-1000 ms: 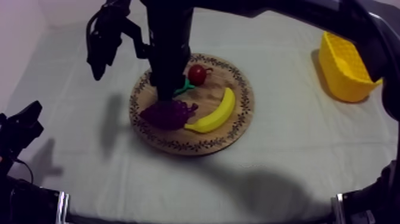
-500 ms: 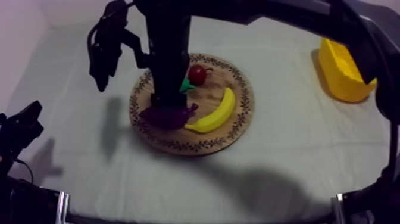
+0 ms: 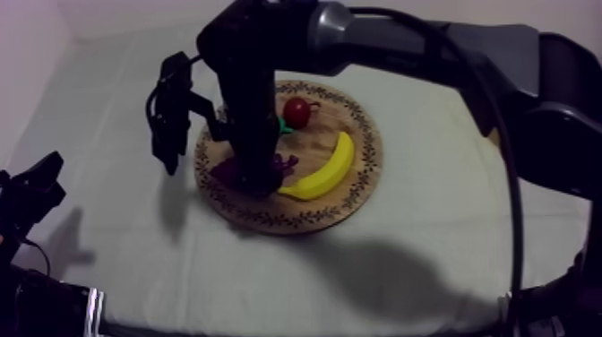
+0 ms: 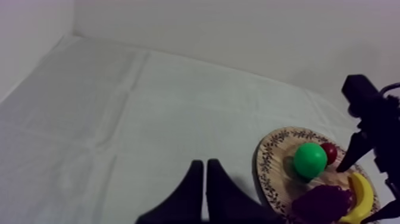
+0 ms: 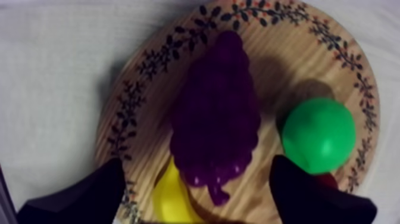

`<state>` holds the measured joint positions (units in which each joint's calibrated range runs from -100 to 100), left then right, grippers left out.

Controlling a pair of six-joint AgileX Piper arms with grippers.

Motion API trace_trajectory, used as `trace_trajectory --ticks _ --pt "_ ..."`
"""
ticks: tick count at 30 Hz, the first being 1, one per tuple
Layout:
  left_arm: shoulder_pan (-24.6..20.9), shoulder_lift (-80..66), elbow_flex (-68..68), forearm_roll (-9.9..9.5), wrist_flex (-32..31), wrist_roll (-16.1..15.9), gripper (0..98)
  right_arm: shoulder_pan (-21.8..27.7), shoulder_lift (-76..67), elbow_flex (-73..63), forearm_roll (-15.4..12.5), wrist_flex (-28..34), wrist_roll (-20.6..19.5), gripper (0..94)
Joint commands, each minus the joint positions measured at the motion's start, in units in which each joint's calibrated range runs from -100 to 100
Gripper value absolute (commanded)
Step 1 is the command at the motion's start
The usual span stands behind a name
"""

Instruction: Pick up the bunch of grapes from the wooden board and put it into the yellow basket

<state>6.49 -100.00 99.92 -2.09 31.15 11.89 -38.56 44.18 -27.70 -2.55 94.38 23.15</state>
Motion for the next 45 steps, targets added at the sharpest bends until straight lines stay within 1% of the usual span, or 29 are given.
trace_trajectory --ticks 1,8,14,17,18,19,21,23,26,30,38,45 --pt "-0.01 0.00 -0.04 -0.04 -0.03 0.01 0.1 0.04 1.83 -1.01 -0.15 -0.11 0.06 73.9" --pt "-0.01 0.00 -0.04 -0.04 -0.03 0.01 0.1 0.09 6.70 -5.04 -0.68 -0.61 0.38 73.6" --pt "-0.01 0.00 -0.04 -0.04 -0.03 0.01 0.1 0.44 10.32 -8.78 -0.50 -0.78 0.11 73.0" --pt "-0.01 0.00 -0.04 -0.04 -0.03 0.01 0.1 0.65 11.89 -10.37 -0.29 -0.87 -0.05 71.1" --pt "-0.01 0.00 -0.04 -0.04 -0.03 0.01 0.1 0.70 12.31 -10.77 -0.22 -0.91 -0.09 69.4" --pt "-0.01 0.00 -0.04 -0.04 -0.03 0.01 0.1 0.78 12.63 -11.05 -0.13 -1.10 -0.23 65.7" --pt "-0.01 0.00 -0.04 -0.04 -0.03 0.01 0.1 1.00 12.98 -11.39 0.03 -1.82 -0.68 55.7" --pt "-0.01 0.00 -0.04 -0.04 -0.03 0.01 0.1 1.28 12.91 -11.40 0.12 -2.35 -0.88 47.9" --pt "-0.01 0.00 -0.04 -0.04 -0.03 0.01 0.1 1.59 11.75 -10.70 0.37 -2.73 -1.02 39.0" --pt "-0.01 0.00 -0.04 -0.04 -0.03 0.01 0.1 1.82 7.98 -7.51 0.58 -3.01 -0.50 34.9" --pt "-0.01 0.00 -0.04 -0.04 -0.03 0.01 0.1 2.50 -7.00 4.48 1.48 -4.75 0.72 34.2" --pt "-0.01 0.00 -0.04 -0.04 -0.03 0.01 0.1 6.69 -22.82 12.48 3.51 -10.32 -0.13 34.7"
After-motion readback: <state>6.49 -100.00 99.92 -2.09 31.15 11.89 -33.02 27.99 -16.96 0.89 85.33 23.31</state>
